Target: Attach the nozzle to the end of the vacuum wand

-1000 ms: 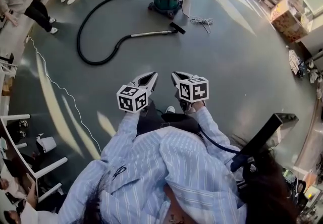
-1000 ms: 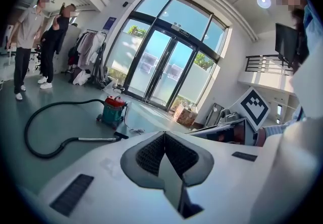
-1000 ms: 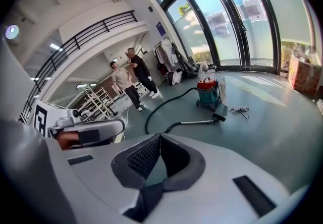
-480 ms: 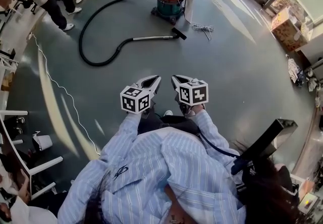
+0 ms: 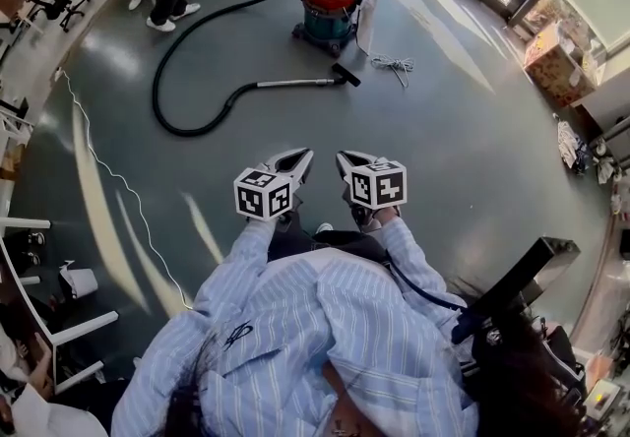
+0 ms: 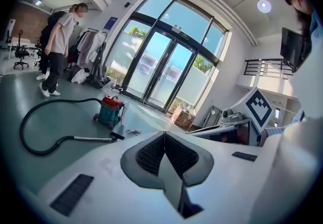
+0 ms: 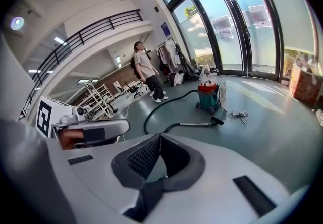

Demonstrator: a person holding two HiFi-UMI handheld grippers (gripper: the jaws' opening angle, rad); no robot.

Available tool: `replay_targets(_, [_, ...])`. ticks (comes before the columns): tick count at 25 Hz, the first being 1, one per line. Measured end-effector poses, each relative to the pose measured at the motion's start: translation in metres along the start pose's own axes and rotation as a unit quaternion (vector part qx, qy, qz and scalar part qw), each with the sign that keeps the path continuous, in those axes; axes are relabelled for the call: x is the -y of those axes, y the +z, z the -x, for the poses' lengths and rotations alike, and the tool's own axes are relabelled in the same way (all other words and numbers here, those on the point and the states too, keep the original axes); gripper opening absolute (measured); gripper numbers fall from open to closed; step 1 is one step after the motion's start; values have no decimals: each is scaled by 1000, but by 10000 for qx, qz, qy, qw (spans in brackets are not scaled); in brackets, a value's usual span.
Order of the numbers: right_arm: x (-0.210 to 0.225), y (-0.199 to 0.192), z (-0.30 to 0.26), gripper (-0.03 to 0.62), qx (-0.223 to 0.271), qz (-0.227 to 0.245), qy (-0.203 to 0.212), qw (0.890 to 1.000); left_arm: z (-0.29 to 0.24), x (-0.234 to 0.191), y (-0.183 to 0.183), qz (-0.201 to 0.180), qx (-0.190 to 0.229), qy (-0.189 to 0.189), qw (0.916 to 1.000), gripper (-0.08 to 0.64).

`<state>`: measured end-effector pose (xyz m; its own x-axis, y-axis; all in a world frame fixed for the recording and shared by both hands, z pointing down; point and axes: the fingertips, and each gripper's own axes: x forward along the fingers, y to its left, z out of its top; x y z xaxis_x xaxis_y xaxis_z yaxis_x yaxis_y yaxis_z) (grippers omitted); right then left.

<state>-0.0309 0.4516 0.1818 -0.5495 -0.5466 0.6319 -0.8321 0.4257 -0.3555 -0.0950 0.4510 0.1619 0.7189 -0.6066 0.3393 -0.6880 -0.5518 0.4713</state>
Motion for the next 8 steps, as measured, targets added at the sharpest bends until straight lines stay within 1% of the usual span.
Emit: replay_targets(8, [3,2,1,6,21,32,10,10000,-2,2,1,-5,-9,-19,10000,5])
